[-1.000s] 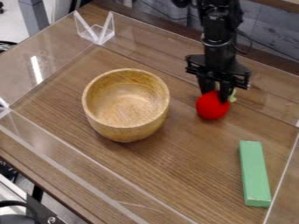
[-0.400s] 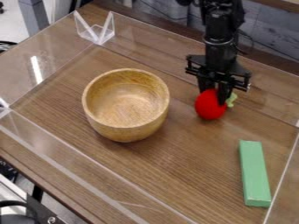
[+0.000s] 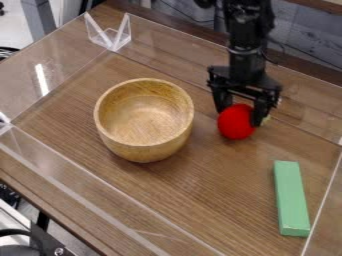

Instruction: Move the red fruit to the right

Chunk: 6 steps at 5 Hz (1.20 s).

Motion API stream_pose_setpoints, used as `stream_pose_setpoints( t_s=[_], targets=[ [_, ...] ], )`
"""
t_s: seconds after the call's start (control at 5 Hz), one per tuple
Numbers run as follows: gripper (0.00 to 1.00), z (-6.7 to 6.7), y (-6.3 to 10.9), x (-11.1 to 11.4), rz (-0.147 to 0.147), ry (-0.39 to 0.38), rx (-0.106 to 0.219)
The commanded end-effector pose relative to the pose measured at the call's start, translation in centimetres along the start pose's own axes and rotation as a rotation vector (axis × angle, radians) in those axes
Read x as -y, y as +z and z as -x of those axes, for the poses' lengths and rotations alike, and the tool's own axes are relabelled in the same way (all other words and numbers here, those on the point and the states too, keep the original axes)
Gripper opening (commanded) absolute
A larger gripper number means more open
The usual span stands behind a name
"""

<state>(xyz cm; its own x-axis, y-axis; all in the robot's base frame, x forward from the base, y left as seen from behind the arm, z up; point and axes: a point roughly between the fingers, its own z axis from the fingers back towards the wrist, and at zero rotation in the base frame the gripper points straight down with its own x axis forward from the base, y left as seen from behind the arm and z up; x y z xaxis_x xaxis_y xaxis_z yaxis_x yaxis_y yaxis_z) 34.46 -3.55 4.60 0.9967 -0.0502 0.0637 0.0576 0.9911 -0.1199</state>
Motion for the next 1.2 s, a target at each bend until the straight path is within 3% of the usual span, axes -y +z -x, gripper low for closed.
stream_pose_setpoints(
  t_s=[0.0, 0.4, 0.8, 1.0],
  targets=[
    [1.00, -0.2, 3.3, -0.2, 0.009, -0.038, 0.090],
    [1.00, -0.4, 5.6, 0.3, 0.021, -0.113, 0.113],
    [1.00, -0.8, 9.4, 0.0, 0.039, -0.224, 0.134],
    [1.00, -0.2, 10.7, 0.3, 0.046, -0.211, 0.151]
  ],
)
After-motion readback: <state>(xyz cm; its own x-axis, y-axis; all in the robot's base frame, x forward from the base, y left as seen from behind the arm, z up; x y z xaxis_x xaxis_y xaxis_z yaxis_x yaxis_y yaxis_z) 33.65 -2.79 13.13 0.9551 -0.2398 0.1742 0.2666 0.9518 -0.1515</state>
